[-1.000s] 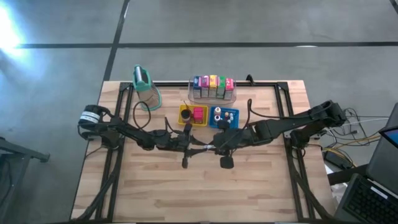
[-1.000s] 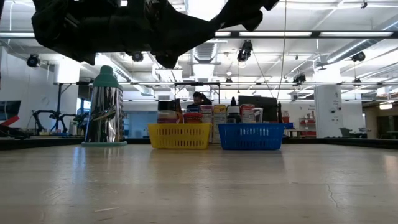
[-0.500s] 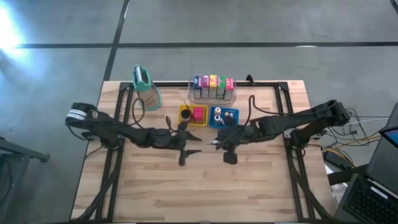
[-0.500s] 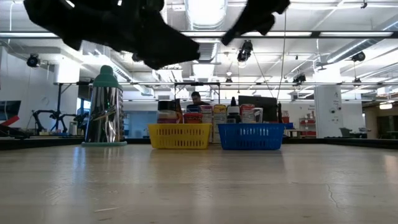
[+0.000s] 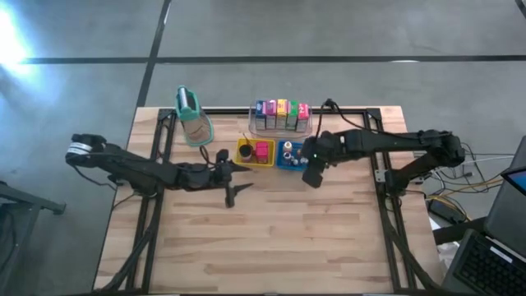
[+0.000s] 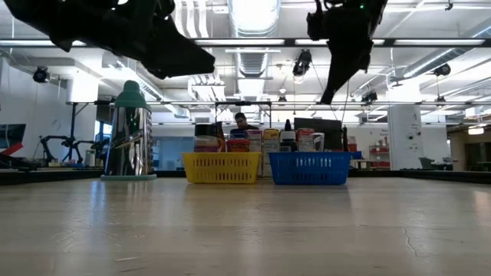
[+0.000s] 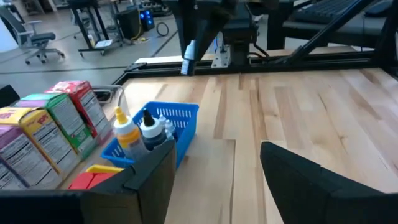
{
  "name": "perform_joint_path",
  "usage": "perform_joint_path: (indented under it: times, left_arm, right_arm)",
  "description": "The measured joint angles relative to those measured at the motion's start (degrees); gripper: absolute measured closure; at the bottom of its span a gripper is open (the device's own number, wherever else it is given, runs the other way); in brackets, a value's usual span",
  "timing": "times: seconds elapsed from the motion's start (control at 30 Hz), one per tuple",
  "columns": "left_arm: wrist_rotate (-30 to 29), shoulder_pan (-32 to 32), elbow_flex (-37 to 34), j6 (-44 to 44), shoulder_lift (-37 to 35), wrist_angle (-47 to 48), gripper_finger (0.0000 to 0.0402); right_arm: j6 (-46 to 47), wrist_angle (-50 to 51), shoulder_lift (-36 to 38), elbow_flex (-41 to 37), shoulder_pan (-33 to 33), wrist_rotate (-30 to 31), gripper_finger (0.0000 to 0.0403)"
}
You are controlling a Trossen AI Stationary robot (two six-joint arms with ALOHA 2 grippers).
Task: Pick & Place Kitchen Items
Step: Put the small black food coloring bottle into the blue bin
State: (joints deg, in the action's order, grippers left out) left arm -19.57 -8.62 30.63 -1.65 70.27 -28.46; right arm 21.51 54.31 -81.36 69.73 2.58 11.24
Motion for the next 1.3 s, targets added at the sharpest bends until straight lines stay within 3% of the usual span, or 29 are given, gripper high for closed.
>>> perform_joint_path:
  times: [0.27, 0.53, 0.7, 1.3]
  left_arm:
    - [-0.07, 0.02, -3.67, 0.26, -4.37, 0.02, 0.0163]
    - [-0.08, 0.02, -4.52, 0.28, -5.54, -0.01, 0.0162]
    - [-0.07, 0.02, -4.52, 0.32, -5.61, -0.04, 0.0164]
    - [-0.07, 0.02, -4.54, 0.39, -5.61, -0.14, 0.0163]
  right_arm:
    - [0.57, -0.16, -0.13, -1.30, 7.09, -2.35, 0.0338]
    - [1.20, -3.03, -0.20, -5.67, 10.58, -4.50, 0.0327]
    - [1.47, -7.70, -1.48, -8.36, 11.46, -6.49, 0.0336]
    - [1.38, -9.96, -8.96, -9.07, 11.77, -6.79, 0.0329]
